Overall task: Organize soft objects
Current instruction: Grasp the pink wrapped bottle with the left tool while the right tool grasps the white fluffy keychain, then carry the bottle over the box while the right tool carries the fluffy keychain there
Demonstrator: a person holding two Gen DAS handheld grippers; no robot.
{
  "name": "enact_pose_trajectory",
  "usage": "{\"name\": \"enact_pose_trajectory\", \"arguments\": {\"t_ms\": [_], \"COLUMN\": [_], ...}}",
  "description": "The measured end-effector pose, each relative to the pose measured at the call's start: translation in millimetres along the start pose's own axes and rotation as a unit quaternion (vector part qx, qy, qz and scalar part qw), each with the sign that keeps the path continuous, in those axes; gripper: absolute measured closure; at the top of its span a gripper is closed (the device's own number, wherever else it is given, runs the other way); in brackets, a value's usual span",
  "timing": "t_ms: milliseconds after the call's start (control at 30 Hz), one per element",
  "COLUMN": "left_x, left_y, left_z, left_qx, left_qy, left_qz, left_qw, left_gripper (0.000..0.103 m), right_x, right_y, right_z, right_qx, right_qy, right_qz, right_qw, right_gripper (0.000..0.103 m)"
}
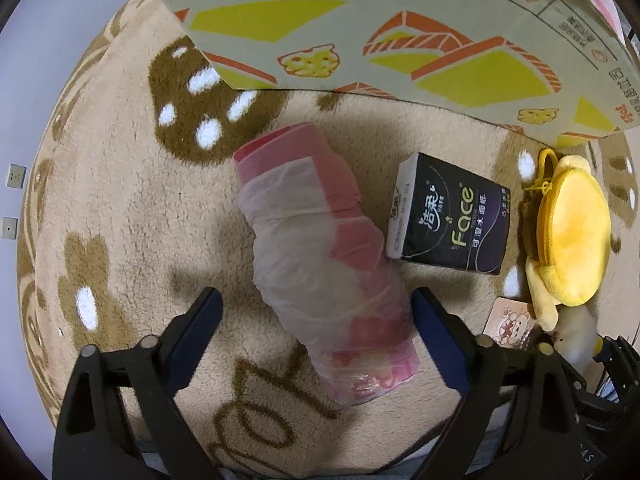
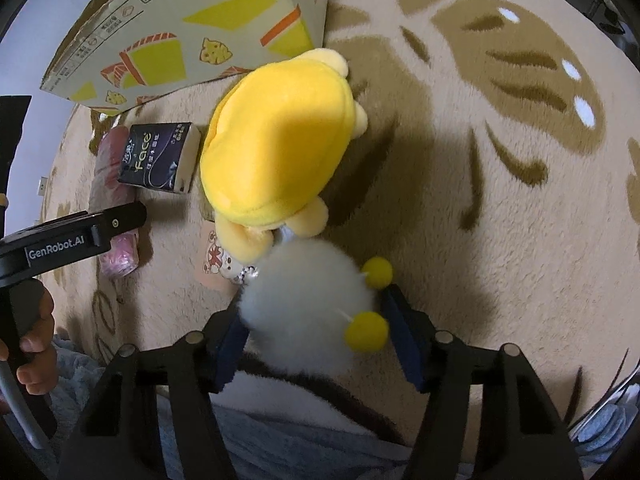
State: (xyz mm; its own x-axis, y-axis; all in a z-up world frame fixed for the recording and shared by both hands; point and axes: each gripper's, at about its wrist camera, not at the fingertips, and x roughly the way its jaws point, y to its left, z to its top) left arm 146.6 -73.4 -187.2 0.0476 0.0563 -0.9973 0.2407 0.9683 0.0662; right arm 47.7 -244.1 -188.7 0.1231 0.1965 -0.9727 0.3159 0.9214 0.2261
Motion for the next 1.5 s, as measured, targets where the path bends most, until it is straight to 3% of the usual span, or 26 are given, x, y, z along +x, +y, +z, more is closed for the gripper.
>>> {"name": "enact_pose_trajectory", "arguments": {"t_ms": [167,200,300,333,533,867,1133,1500], "left_x": [7,7,7,6,-1,-33,-64,-99], "left_y": [-5,-6,-12,-15,-17,-21,-16,4], "left_z": [-5,-5,-8,-9,-15,-37,-54,-63], "left_qx": [0.001,0.002,0.013,0.017,0.018,0.037,0.024,-0.001], "left_qy": [0.003,0.003,-0.003,-0.004,-0.016,-0.057,-0.091,-0.141], "left_qz": [-0.008,-0.012,-0.025,-0.031,-0.031,-0.014,-0.021,-0.036], "left_qw": [1.0,0.9999,0.9996,0.9994,0.9992,0.9976,0.9953,0.9894], "left_gripper": [0.022,0.026,0.04,0.046,0.056,0.067,0.079,0.081], "right_x": [1,2,4,4,-3,-34,-65,-104], "right_y": [-1,1,12,14,18,27,24,29], "right_z": [-7,-8,-10,-10,-10,-12,-11,-19], "right_qx": [-0.007,-0.01,-0.028,-0.031,-0.038,-0.064,-0.085,-0.09], "right_qy": [0.008,0.01,0.01,0.008,-0.01,-0.075,-0.143,-0.248], "right_qz": [0.003,0.009,0.009,0.007,0.015,0.029,0.035,0.053], "right_qw": [1.0,1.0,1.0,0.999,0.999,0.995,0.985,0.963], "right_gripper": [0.05,0.059,0.066,0.066,0.068,0.068,0.068,0.068]}}
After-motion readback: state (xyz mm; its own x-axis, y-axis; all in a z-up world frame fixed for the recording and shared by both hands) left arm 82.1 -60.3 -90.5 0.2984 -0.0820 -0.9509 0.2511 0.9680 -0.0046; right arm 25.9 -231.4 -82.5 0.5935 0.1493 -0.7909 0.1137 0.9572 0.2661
